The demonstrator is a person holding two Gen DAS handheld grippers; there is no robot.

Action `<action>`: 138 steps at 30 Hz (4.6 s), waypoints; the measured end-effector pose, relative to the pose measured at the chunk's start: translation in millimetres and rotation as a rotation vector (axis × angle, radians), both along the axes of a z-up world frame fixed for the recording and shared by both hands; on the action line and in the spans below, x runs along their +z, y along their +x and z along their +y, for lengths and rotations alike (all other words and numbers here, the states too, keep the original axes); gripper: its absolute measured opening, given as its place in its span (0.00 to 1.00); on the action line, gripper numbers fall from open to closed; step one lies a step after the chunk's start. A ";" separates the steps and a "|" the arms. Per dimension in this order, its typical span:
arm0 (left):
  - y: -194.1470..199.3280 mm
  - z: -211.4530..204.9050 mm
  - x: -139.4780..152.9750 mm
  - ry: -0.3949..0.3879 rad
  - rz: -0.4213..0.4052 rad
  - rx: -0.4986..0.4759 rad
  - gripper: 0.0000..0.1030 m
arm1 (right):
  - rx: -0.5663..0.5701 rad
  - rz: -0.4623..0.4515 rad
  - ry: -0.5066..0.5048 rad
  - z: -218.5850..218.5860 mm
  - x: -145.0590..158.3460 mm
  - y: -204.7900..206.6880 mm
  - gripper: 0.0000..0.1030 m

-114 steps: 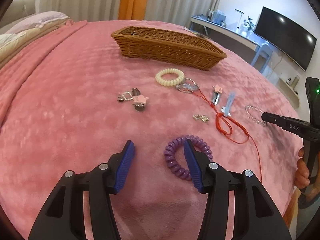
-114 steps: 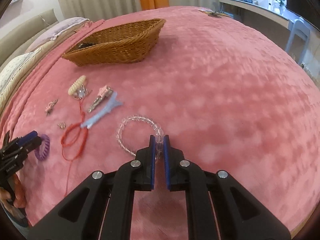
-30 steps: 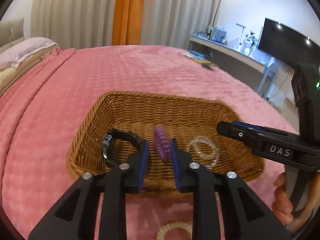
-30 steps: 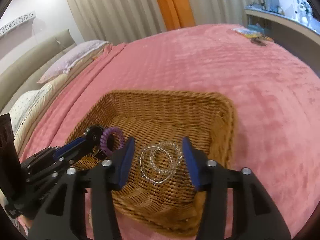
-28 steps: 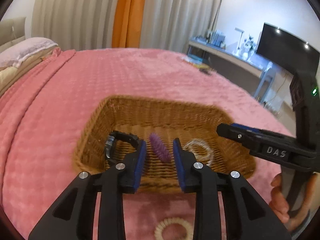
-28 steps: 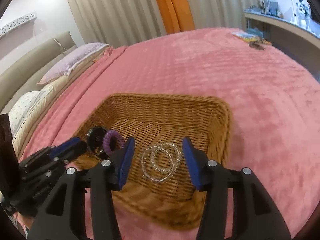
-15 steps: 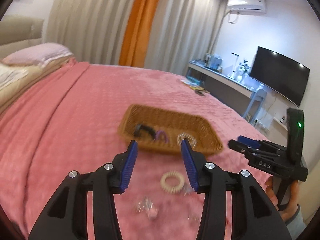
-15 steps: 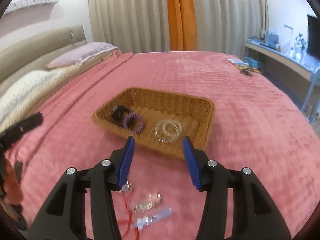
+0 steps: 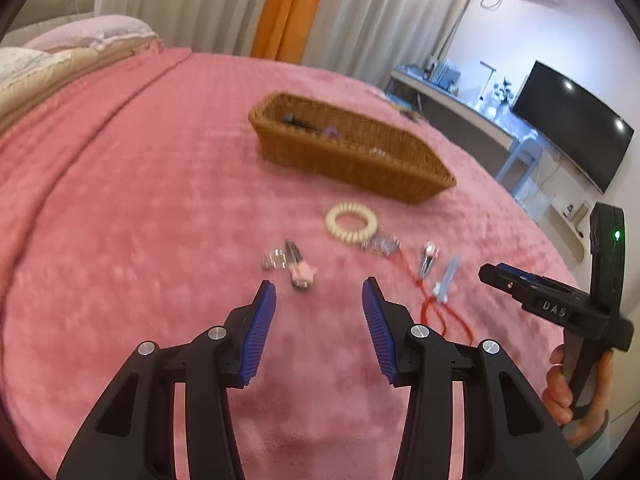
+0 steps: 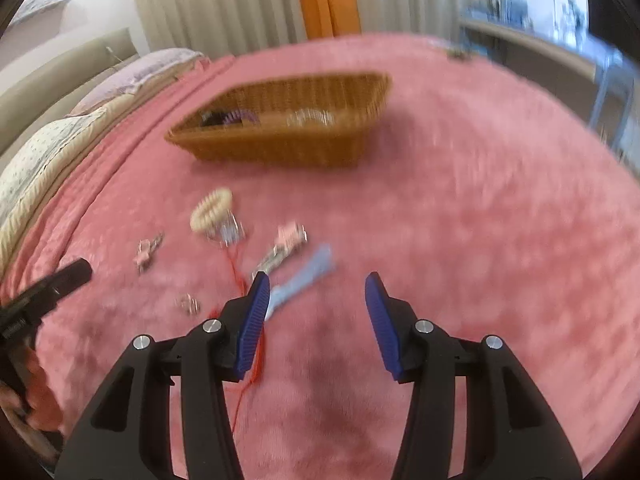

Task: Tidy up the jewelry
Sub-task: 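Grasp the pink star hair clip with the left tool while the right tool grasps the light blue clip, then carry both hair clips into the basket and open both tools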

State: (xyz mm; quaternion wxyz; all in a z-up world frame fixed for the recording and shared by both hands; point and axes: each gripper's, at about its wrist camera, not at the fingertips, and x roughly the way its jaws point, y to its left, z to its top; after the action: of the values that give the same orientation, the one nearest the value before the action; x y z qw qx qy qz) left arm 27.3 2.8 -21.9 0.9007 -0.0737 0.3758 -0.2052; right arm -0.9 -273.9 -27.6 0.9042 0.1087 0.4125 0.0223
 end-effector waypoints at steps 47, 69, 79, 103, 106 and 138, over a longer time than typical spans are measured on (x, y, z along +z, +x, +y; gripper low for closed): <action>3.0 -23.7 -33.2 0.078 0.116 -0.003 0.20 | 0.241 0.030 -0.109 15.6 -11.7 8.6 0.10; -9.7 -23.5 -40.3 0.040 0.064 -0.036 0.20 | -0.043 0.094 0.116 -21.8 -28.2 -13.5 0.32; -16.8 -27.6 -38.6 0.059 0.041 -0.053 0.20 | 0.007 0.032 -0.149 27.2 -29.3 -17.9 0.08; 25.6 -61.5 100.5 -0.016 -0.331 -0.057 0.20 | 0.147 -0.333 -0.191 46.9 116.5 54.4 0.08; 58.9 -69.8 107.4 -0.032 -0.327 -0.054 0.20 | 0.122 -0.315 -0.176 39.1 114.1 95.2 0.08; 164.2 -74.2 43.7 -0.142 -0.167 -0.031 0.42 | 0.072 -0.135 -0.031 -4.0 42.3 203.3 0.43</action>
State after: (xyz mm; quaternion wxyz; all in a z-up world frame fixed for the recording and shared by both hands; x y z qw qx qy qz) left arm 191.5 -71.4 21.7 0.9181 -0.1143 0.2849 -0.2506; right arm 202.4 -278.0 14.7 0.9301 0.0779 0.3547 0.0557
